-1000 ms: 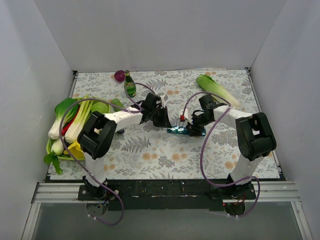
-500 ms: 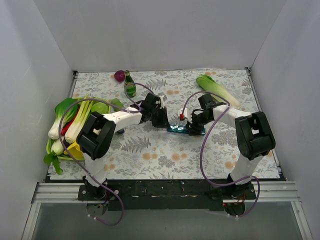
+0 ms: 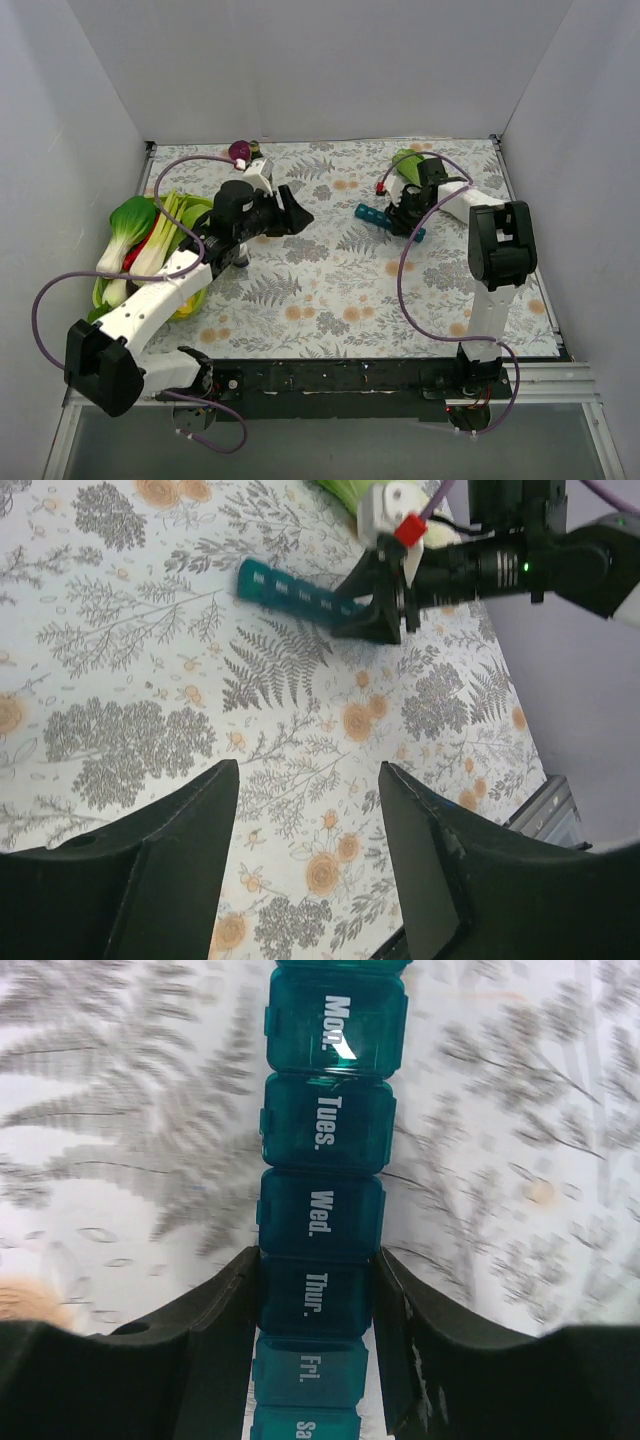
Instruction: Sort the pills into containers
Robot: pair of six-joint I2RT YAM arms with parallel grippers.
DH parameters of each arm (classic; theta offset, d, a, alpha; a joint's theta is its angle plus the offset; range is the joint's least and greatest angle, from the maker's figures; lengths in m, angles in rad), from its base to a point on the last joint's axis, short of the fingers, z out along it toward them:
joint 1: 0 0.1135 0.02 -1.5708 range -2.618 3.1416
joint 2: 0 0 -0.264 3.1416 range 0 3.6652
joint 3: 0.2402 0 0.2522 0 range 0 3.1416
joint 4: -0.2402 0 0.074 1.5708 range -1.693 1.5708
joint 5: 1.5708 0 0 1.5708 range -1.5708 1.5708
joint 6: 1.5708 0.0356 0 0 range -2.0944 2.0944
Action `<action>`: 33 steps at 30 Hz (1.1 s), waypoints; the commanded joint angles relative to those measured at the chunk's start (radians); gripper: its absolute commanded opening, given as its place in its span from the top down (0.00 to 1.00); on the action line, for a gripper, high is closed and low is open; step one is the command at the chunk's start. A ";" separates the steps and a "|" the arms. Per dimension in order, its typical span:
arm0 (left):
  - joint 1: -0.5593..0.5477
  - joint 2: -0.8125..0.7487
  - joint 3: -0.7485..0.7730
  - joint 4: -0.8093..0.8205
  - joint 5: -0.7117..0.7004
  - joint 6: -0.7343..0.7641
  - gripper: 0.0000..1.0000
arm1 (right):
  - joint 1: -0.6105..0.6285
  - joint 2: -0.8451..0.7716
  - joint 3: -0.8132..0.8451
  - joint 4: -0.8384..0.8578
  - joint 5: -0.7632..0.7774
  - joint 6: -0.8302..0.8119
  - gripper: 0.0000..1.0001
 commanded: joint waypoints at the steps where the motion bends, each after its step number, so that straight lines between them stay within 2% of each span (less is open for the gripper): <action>1: 0.000 -0.146 -0.091 -0.027 -0.048 0.027 0.39 | -0.070 0.101 0.123 -0.077 0.108 0.090 0.65; 7: 0.001 -0.289 -0.124 -0.119 -0.096 0.039 0.28 | -0.100 0.214 0.258 -0.089 0.174 0.142 0.61; 11: 0.001 -0.360 -0.115 -0.176 -0.114 0.034 0.24 | -0.110 0.259 0.364 -0.120 0.193 0.188 0.52; 13: 0.001 -0.380 -0.104 -0.197 -0.126 0.030 0.21 | -0.111 0.241 0.366 -0.129 0.173 0.188 0.38; 14: 0.001 -0.396 -0.099 -0.200 -0.133 0.028 0.18 | -0.111 0.224 0.343 -0.123 0.152 0.190 0.20; 15: 0.003 -0.403 -0.092 -0.206 -0.142 0.028 0.14 | -0.110 0.204 0.331 -0.111 0.145 0.191 0.12; 16: 0.001 -0.409 -0.081 -0.214 -0.146 0.028 0.13 | -0.111 0.166 0.317 -0.094 0.142 0.193 0.09; 21: 0.001 -0.415 -0.026 -0.246 -0.162 0.050 0.06 | -0.111 0.055 0.280 -0.111 0.106 0.193 0.05; 28: 0.001 -0.420 0.039 -0.292 -0.165 0.079 0.02 | -0.108 -0.187 0.185 -0.158 -0.014 0.217 0.04; 30: 0.003 -0.426 0.054 -0.304 -0.166 0.087 0.02 | -0.110 -0.277 0.157 -0.139 -0.017 0.226 0.03; 33: 0.003 -0.429 0.074 -0.329 -0.171 0.099 0.02 | -0.111 -0.371 0.101 -0.065 0.058 0.248 0.02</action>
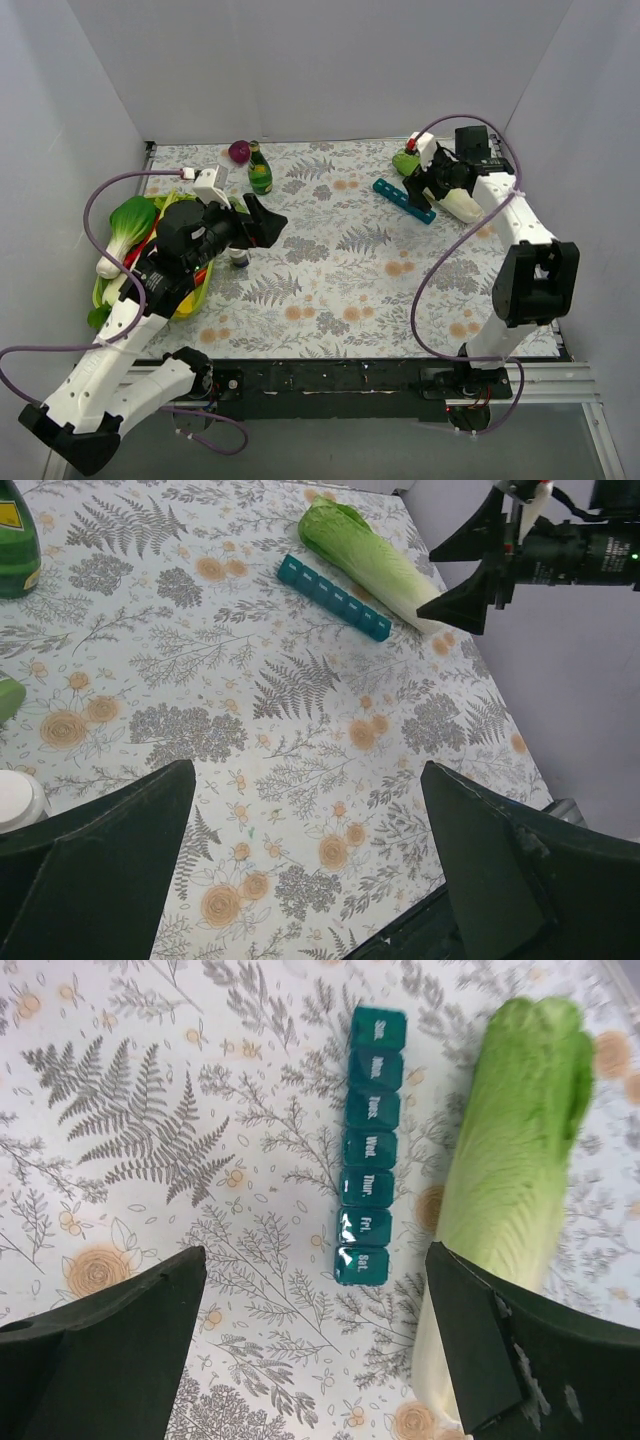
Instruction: Sort the pills into containers
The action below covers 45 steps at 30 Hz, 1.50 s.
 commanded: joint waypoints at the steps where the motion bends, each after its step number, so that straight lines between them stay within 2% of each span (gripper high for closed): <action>1: 0.002 -0.026 0.055 -0.054 -0.026 0.036 0.02 | -0.005 -0.121 -0.054 0.076 0.080 0.035 0.02; 4: 0.002 -0.038 0.052 -0.073 -0.023 0.036 0.02 | -0.049 -0.068 -0.026 0.051 0.133 0.005 0.02; 6: 0.002 -0.059 0.040 -0.085 -0.024 0.031 0.02 | -0.084 -0.005 0.059 0.015 0.148 -0.003 0.02; 10: 0.002 -0.114 -0.009 -0.108 -0.041 0.019 0.02 | -0.176 0.182 0.178 -0.021 0.196 -0.051 0.02; 15: 0.002 -0.147 -0.041 -0.122 -0.046 0.002 0.02 | -0.207 0.363 0.330 -0.101 0.224 -0.104 0.02; 21: 0.004 -0.127 -0.043 -0.108 -0.046 -0.001 0.02 | -0.213 0.475 0.429 -0.145 0.216 -0.111 0.03; 24: 0.002 -0.119 -0.043 -0.099 -0.046 0.001 0.02 | -0.216 0.499 0.428 -0.154 0.193 -0.098 0.12; 26: 0.002 -0.119 -0.045 -0.096 -0.046 -0.004 0.02 | -0.226 0.502 0.414 -0.156 0.176 -0.068 0.25; 30: 0.004 -0.125 -0.048 -0.084 -0.036 -0.007 0.02 | -0.297 0.450 0.347 -0.139 0.132 0.020 0.51; 32: 0.002 -0.128 -0.051 -0.077 -0.032 -0.009 0.02 | -0.334 0.398 0.223 -0.084 0.121 0.064 0.55; 35: 0.002 -0.135 -0.071 -0.054 -0.010 -0.016 0.02 | -0.376 0.251 0.063 0.047 0.152 0.169 0.62; 36: 0.002 -0.138 -0.075 -0.039 0.000 -0.022 0.02 | -0.383 0.176 -0.039 0.075 0.167 0.203 0.65; 37: 0.004 -0.141 -0.086 -0.031 0.007 -0.028 0.02 | -0.391 0.140 -0.081 0.095 0.188 0.224 0.71; 42: 0.002 -0.148 -0.098 -0.005 0.039 -0.038 0.02 | -0.411 -0.071 -0.293 0.183 0.230 0.316 0.74; 45: 0.002 -0.157 -0.100 -0.005 0.057 -0.036 0.02 | -0.426 -0.142 -0.344 0.189 0.235 0.352 0.70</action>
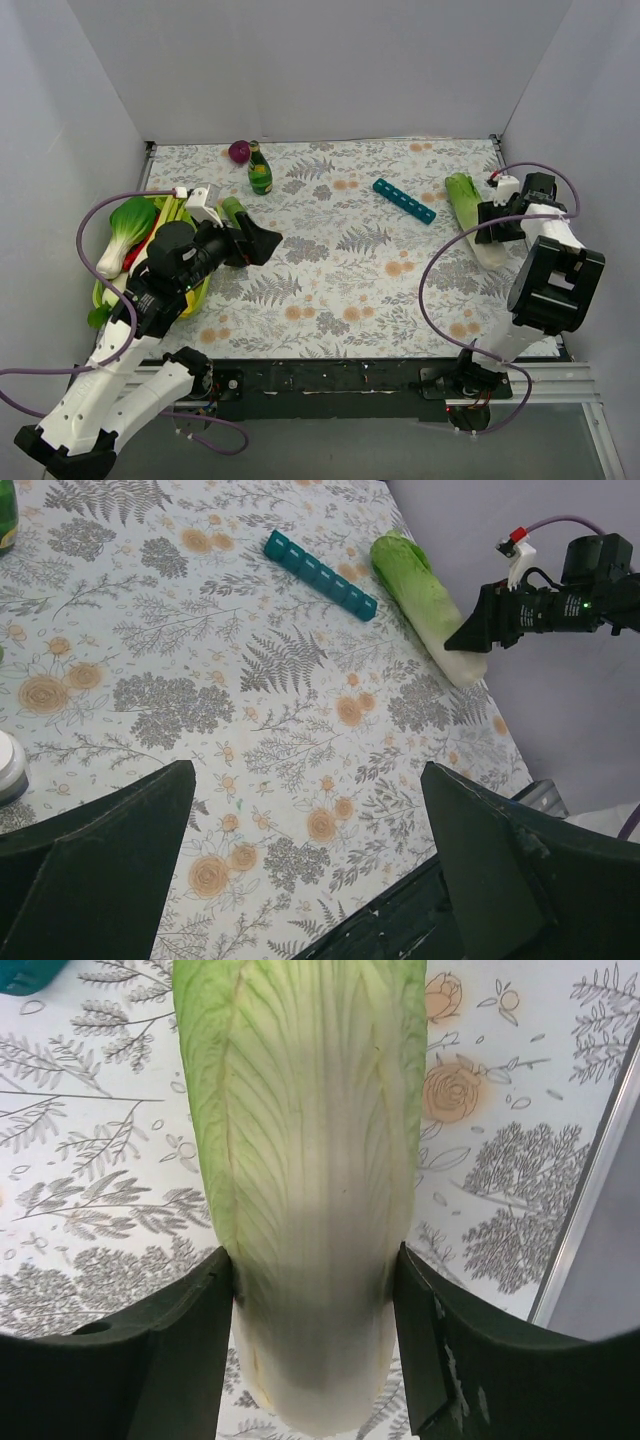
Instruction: Sort the pills into containers
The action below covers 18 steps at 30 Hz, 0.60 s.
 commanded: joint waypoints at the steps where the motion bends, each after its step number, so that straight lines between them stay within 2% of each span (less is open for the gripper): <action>1: 0.002 -0.029 -0.004 0.029 0.045 -0.003 0.02 | 0.001 -0.127 -0.040 0.079 0.005 0.113 0.59; 3: 0.002 -0.039 -0.012 0.031 0.055 -0.005 0.02 | 0.000 -0.148 -0.037 0.047 -0.022 0.112 0.45; 4: 0.004 -0.044 -0.012 0.029 0.058 -0.005 0.02 | 0.000 -0.158 -0.038 0.030 -0.041 0.106 0.31; 7: 0.002 -0.058 -0.007 0.020 0.063 0.001 0.02 | 0.000 -0.236 -0.060 0.029 -0.055 0.087 0.10; 14: 0.002 -0.084 -0.004 -0.006 0.059 0.024 0.02 | 0.000 -0.359 -0.077 -0.008 -0.082 0.053 0.06; 18: 0.002 -0.102 -0.003 -0.028 0.045 0.038 0.02 | 0.000 -0.490 -0.109 0.012 -0.196 0.018 0.05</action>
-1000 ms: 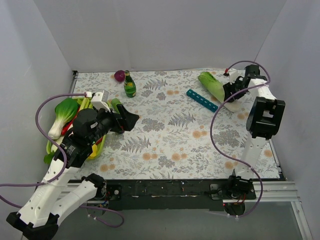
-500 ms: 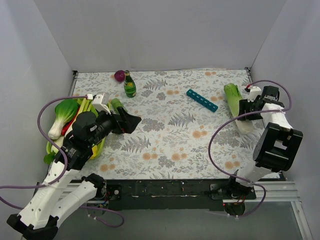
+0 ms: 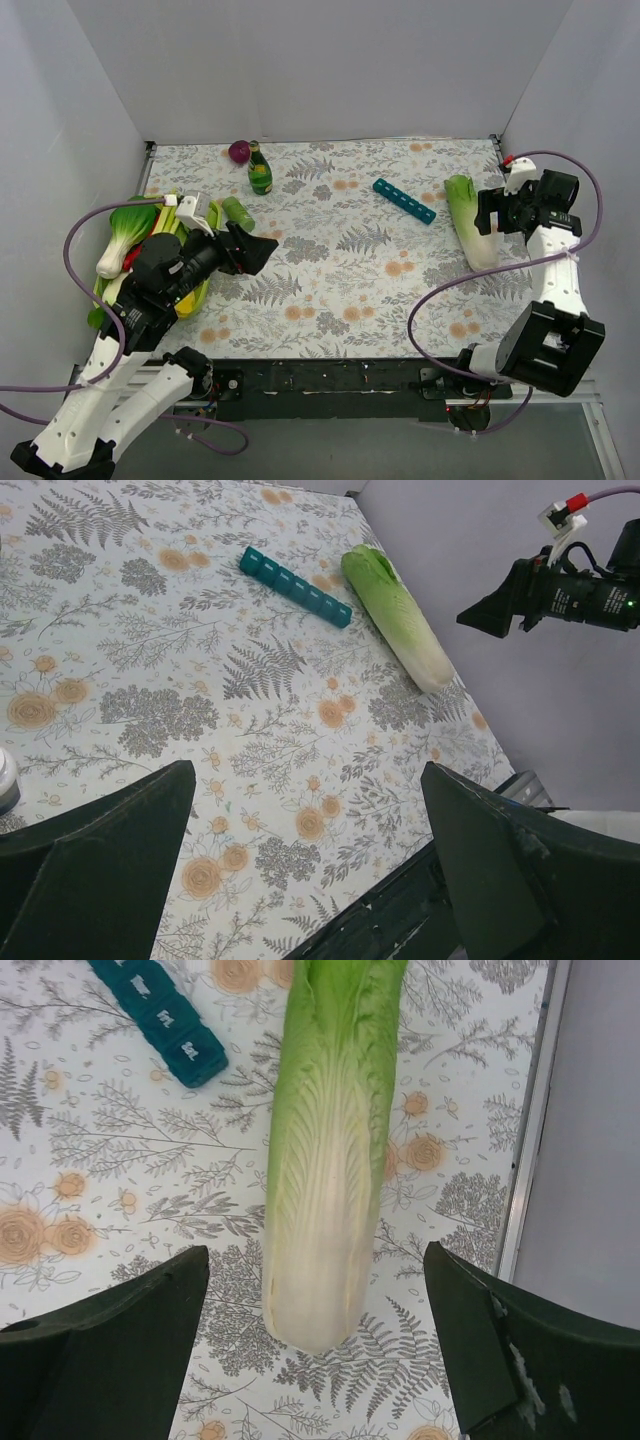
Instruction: Sort the pills into containers
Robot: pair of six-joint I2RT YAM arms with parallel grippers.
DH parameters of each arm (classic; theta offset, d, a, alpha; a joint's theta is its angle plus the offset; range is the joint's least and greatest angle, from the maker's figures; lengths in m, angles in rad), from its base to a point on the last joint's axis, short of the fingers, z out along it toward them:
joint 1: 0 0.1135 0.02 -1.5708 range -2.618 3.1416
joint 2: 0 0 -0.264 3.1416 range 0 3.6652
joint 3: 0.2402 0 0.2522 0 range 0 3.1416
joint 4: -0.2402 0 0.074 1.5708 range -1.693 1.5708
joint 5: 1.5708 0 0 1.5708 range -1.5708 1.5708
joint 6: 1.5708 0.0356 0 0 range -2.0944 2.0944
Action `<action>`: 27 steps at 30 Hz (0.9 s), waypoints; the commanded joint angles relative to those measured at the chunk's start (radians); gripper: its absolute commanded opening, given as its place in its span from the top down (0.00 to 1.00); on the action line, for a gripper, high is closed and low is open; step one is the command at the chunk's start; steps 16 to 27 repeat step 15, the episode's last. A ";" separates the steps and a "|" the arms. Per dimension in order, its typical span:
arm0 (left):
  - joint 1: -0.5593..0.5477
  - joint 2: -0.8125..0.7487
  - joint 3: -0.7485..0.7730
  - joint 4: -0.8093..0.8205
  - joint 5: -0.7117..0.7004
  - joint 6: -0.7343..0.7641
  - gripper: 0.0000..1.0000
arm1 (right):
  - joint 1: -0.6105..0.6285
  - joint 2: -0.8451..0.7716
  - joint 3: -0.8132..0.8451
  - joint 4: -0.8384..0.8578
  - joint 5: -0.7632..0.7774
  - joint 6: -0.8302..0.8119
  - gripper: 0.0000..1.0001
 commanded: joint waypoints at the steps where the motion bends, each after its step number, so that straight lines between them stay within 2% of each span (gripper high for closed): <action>1: 0.002 -0.031 0.006 -0.033 -0.011 0.035 0.02 | -0.002 -0.147 -0.063 0.030 -0.152 -0.041 0.05; 2: 0.002 -0.034 0.005 -0.037 -0.017 0.041 0.02 | -0.002 -0.217 -0.089 0.072 -0.143 -0.012 0.05; 3: 0.002 -0.037 0.002 -0.041 -0.021 0.045 0.02 | -0.002 -0.245 -0.109 0.154 -0.111 0.111 0.04; 4: 0.002 -0.041 0.002 -0.044 -0.026 0.050 0.02 | -0.002 -0.268 -0.137 0.184 -0.020 0.172 0.03; 7: 0.004 -0.037 0.005 -0.052 -0.034 0.059 0.02 | -0.002 -0.313 -0.134 0.193 0.068 0.285 0.02; 14: 0.002 -0.031 0.017 -0.067 -0.037 0.075 0.02 | -0.002 -0.368 -0.157 0.241 0.099 0.298 0.02; 27: 0.004 -0.033 0.017 -0.066 -0.038 0.078 0.02 | -0.002 -0.370 -0.157 0.245 0.088 0.298 0.02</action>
